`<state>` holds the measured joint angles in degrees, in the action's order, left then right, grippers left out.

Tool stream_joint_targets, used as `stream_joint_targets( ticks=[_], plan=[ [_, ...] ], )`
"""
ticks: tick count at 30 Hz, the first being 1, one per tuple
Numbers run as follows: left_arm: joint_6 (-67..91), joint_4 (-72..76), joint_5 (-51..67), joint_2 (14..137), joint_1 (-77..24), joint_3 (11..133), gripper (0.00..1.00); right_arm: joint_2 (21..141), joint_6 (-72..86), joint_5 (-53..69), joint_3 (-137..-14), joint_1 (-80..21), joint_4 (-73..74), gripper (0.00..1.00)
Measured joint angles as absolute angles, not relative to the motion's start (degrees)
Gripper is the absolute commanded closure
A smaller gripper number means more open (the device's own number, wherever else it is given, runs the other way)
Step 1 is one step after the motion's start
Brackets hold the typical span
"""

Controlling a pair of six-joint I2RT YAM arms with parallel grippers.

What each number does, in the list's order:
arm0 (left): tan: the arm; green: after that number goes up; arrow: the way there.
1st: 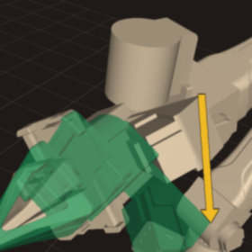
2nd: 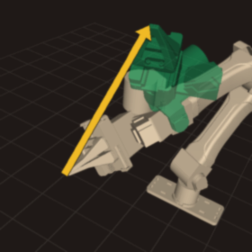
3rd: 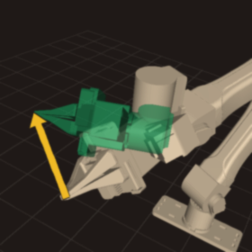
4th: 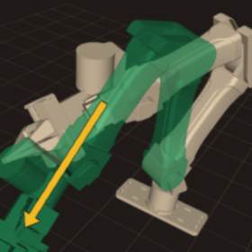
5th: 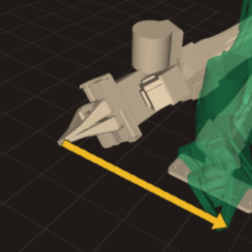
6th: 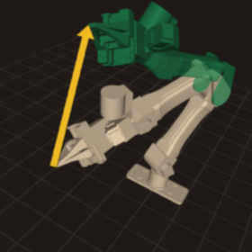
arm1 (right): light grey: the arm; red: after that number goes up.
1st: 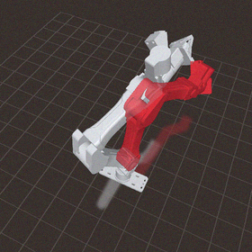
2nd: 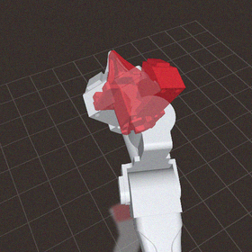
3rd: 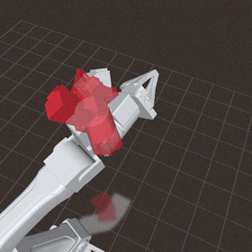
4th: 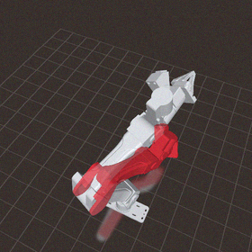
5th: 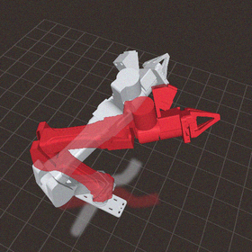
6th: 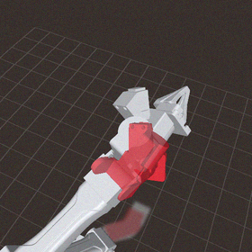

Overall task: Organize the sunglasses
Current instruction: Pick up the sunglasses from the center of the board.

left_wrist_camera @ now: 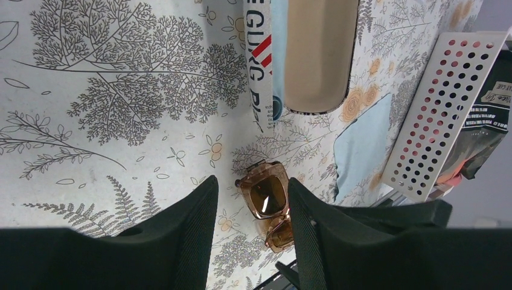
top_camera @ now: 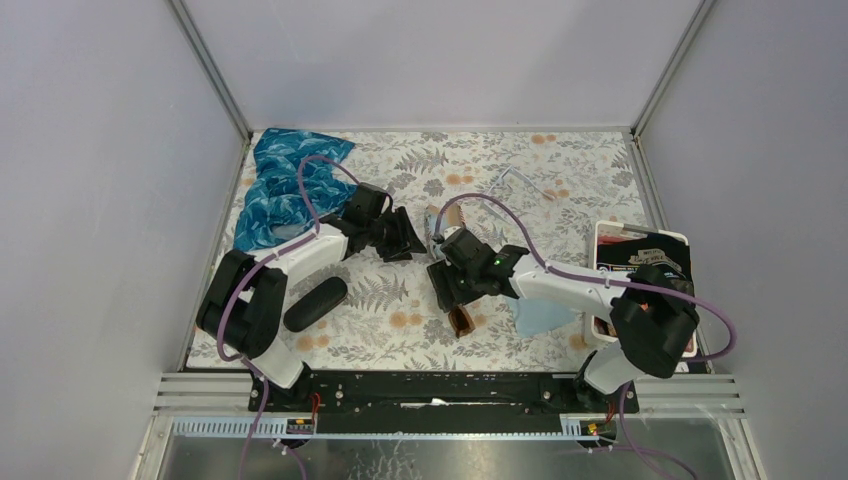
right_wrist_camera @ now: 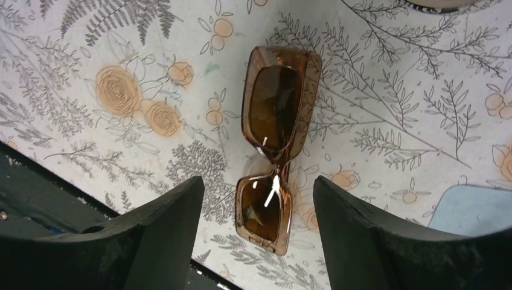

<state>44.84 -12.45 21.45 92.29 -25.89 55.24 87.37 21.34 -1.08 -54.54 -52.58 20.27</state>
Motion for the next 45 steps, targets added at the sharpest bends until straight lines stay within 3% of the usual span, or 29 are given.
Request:
stream_joint_targets(
  ticks=[8,21,28,33,45],
  plan=[
    [44.8,-12.5,21.4,92.3,-25.9,55.2,0.47,90.6,20.6,4.0,-52.7,-49.1,16.6,0.33],
    [44.8,-12.5,21.5,92.2,-25.9,55.2,0.47,92.2,22.6,9.4,-47.7,-46.2,10.5,0.59],
    [44.8,-12.5,21.5,92.2,-25.9,55.2,0.47,92.4,23.7,9.8,-47.0,-46.2,8.8,0.62],
    [44.8,-12.5,21.5,92.2,-25.9,55.2,0.47,92.7,24.3,9.8,-47.0,-46.2,7.7,0.77],
    [44.8,-12.5,21.5,92.2,-25.9,55.1,0.47,87.2,24.8,8.4,-46.3,-46.2,12.3,0.80]
  ],
)
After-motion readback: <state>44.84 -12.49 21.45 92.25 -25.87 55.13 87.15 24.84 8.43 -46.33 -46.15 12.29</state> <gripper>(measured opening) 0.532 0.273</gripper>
